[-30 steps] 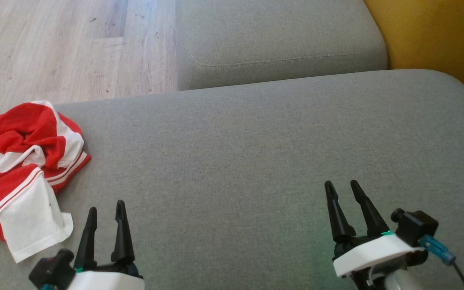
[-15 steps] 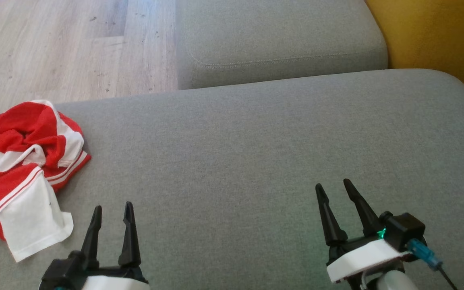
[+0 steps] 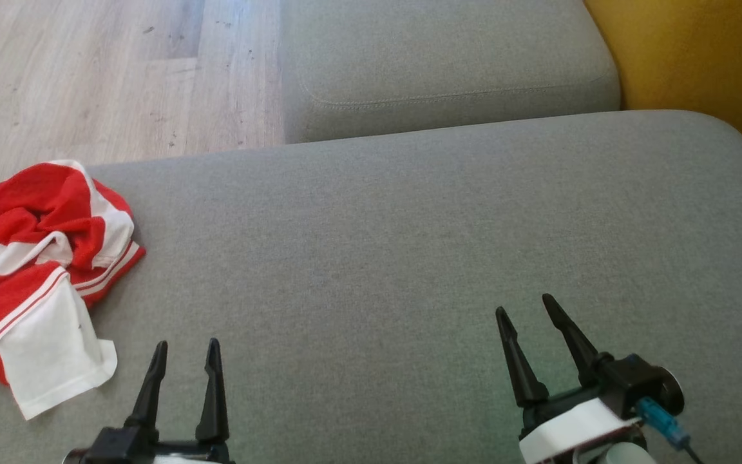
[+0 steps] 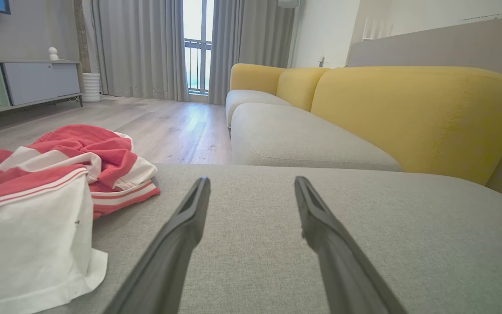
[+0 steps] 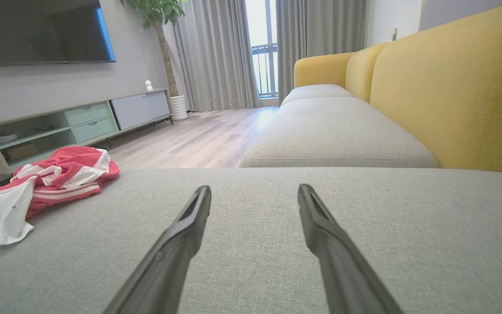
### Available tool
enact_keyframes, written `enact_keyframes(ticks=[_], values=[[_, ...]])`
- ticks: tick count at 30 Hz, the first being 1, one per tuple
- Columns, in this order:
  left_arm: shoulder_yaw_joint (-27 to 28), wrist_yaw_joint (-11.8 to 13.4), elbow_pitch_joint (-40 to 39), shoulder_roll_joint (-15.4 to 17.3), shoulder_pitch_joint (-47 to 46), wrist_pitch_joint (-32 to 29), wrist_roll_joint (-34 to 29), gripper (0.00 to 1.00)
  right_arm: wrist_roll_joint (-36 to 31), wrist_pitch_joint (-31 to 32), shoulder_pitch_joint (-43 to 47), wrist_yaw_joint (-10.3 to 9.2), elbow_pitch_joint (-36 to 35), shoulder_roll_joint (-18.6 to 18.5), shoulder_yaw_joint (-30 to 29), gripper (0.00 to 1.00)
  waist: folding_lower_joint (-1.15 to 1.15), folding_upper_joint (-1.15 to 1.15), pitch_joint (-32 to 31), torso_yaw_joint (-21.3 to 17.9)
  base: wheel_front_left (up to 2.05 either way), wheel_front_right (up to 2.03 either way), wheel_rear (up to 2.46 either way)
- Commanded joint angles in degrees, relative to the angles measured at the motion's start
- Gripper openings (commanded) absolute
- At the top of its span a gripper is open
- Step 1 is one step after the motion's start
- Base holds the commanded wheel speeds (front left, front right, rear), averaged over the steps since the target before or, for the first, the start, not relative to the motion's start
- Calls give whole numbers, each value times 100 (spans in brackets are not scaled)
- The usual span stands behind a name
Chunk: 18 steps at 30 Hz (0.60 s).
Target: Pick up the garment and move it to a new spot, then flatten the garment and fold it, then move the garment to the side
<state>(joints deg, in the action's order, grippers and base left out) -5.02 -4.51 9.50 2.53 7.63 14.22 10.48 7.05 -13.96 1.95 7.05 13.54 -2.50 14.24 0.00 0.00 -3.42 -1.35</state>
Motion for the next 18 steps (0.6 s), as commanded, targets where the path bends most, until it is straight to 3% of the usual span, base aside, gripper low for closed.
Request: enact_keyframes(ticks=[1,18], values=[[234,37,-144,35,-193,78,-129,100,-132,-104,-173,44,-145,-38,108,100,0,0,-3,1,0,0,0],[311,74,-60,35,-218,78,-107,100,-34,-104,-167,44,20,-38,-56,100,0,0,-5,22,0,0,0]])
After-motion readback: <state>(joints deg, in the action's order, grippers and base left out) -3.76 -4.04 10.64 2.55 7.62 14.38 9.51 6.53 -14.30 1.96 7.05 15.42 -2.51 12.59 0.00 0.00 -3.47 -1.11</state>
